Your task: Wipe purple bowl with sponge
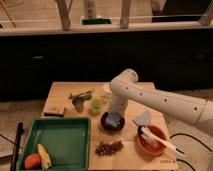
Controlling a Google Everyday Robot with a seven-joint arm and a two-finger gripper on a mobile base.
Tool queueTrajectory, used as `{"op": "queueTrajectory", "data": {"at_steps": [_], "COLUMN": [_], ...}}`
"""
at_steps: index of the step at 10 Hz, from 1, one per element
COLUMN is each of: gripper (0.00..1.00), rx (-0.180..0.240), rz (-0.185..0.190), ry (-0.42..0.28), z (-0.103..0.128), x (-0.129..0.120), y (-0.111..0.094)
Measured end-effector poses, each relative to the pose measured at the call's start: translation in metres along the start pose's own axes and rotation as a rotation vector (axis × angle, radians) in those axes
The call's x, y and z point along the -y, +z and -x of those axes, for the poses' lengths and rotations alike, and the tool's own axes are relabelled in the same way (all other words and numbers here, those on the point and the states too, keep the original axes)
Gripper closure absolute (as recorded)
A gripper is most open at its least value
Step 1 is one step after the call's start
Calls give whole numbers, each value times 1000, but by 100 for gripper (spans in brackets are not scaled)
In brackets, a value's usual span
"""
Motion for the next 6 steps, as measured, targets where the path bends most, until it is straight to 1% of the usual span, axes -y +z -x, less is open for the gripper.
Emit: {"op": "queueTrajectory", "data": {"at_steps": [2,3,5,6], "gripper": [100,100,100,100], "rx": [1,3,23,30], "rz": [-4,-3,15,24], "ry": [-69,-101,-164,-165], "z": [18,26,50,53], "x": [20,26,19,11], "y": [-1,1,7,10]}}
